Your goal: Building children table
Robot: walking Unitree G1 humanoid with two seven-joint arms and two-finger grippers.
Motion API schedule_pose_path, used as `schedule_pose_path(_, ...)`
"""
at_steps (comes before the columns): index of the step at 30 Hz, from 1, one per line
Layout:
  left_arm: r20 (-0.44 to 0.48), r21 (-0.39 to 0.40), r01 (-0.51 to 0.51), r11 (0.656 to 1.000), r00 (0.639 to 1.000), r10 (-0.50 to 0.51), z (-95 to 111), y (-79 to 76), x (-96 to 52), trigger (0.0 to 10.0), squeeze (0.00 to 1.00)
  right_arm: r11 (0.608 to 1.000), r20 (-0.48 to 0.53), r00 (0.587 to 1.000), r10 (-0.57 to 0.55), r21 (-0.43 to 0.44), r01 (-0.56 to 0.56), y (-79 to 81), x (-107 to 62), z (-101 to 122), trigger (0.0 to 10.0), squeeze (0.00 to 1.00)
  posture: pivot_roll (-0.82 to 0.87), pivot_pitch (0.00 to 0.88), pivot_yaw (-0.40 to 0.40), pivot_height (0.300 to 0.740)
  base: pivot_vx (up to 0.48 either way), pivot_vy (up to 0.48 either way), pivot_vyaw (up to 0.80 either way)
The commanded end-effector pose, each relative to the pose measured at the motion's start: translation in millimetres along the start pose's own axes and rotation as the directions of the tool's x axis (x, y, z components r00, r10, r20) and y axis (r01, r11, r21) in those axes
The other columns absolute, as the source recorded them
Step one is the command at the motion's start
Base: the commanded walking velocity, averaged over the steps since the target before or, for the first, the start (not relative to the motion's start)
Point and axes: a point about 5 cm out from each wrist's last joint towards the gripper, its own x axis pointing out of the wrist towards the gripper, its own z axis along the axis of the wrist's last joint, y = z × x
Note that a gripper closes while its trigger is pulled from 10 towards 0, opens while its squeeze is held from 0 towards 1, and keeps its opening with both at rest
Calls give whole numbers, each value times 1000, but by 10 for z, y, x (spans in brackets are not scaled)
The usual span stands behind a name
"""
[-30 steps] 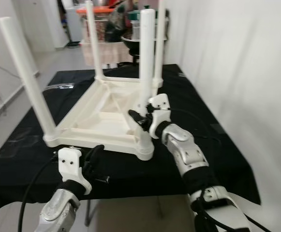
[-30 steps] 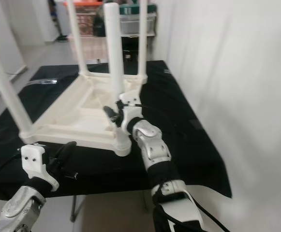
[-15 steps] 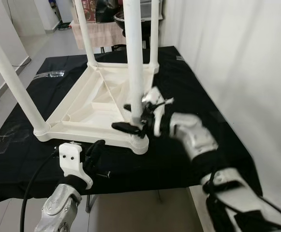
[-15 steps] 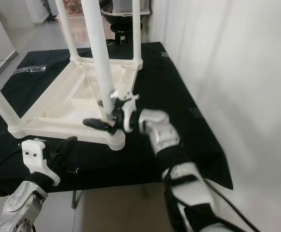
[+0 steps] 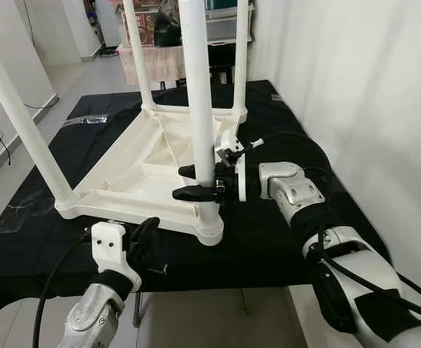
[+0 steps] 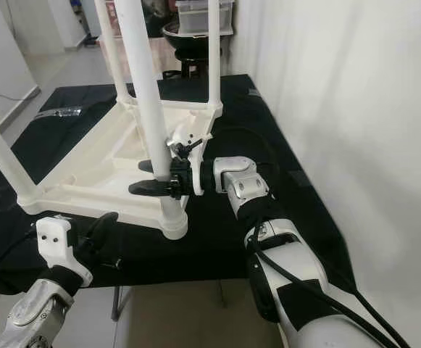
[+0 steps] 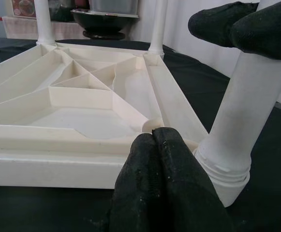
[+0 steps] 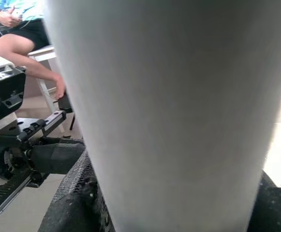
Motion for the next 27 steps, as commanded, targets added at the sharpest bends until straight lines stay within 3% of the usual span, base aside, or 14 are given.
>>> schedule_pose_path(1, -8, -10, 1, 1000, 1000, -1, -9, -17, -8, 10000, 0, 999, 6, 999, 34, 1, -34, 22, 25, -16, 0, 0, -40, 0, 22, 740, 0, 0, 0)
schedule_pose_path(5, -7, -10, 2, 1000, 1000, -2, -3, -19, -9, 10000, 0, 998, 10, 998, -61, -1, 61, -27, -34, -62, 0, 0, -41, 0, 18, 740, 0, 0, 0)
schedule_pose_path(6, -7, -9, 1, 1000, 1000, -1, -2, -15, -12, 10000, 0, 971, -6, 972, -235, 53, 235, -86, -36, -165, 0, 0, -41, 3, 12, 740, 0, 0, 0)
schedule_pose_path(7, -6, -9, 0, 1000, 1000, 0, 0, -11, -16, 10000, 0, 760, -66, 776, -628, 165, 629, -158, -69, -456, 0, 0, -51, 0, -3, 740, 0, 0, 0)
schedule_pose_path(8, -4, -8, -1, 1000, 1000, 1, 6, -8, -16, 10000, 0, 502, -169, 536, -827, 209, 839, -157, -160, -684, 0, 0, -45, 0, -5, 740, 0, 0, 0)
schedule_pose_path(9, -4, -7, -3, 1000, 1000, 3, 8, 11, -17, 10000, 0, 494, -195, 542, -818, 244, 834, 33, -73, -858, 0, 0, -43, 29, 33, 740, 0, 0, 0)
schedule_pose_path(12, -5, -1, -8, 1000, 1000, 8, 9, 37, -18, 10000, 0, 613, -192, 648, -737, 215, 760, 256, 62, -925, 0, 0, -43, 29, 33, 740, 0, 0, 0)
schedule_pose_path(14, -8, -2, -9, 1000, 1000, 9, 0, 45, -7, 10000, 0, 662, -175, 689, -703, 194, 724, 222, 89, -873, 0, 0, -71, 0, 37, 740, 0, 0, 0)
schedule_pose_path(18, -12, -2, 0, 1000, 1000, 0, -10, 45, 15, 10000, 0, 698, -170, 716, -677, 159, 698, 116, 110, -818, 0, 0, -57, 0, 20, 740, 0, 0, 0)
schedule_pose_path(19, -9, -1, -6, 1000, 1000, 6, -8, 49, 19, 10000, 0, 702, -174, 716, -676, 143, 698, 87, 122, -797, 1216, 0, -55, 0, 24, 740, 0, 0, 0)
schedule_pose_path(21, -7, 1, -12, 1000, 1000, 12, -5, 52, 19, 10000, 0, 701, -180, 713, -678, 134, 700, 80, 132, -792, 1216, 0, -55, 0, 24, 740, 0, 0, 0)
schedule_pose_path(22, -5, 3, -18, 1000, 1000, 18, -2, 55, 18, 10000, 0, 717, -164, 732, -661, 152, 681, 115, 184, -748, 10000, 0, -55, 0, 24, 740, 0, 0, 0)
schedule_pose_path(23, -5, 3, -19, 1000, 1000, 19, -1, 57, 18, 10000, 0, 752, -128, 770, -625, 166, 638, 145, 236, -670, 10000, 1000, -55, 0, 24, 740, 0, 0, 0)
schedule_pose_path(27, -7, 2, -14, 1000, 1000, 14, -2, 57, 17, 10000, 0, 828, -52, 843, -535, 164, 536, 194, 298, -492, 10000, 1000, -51, 0, 27, 740, 0, 0, 0)
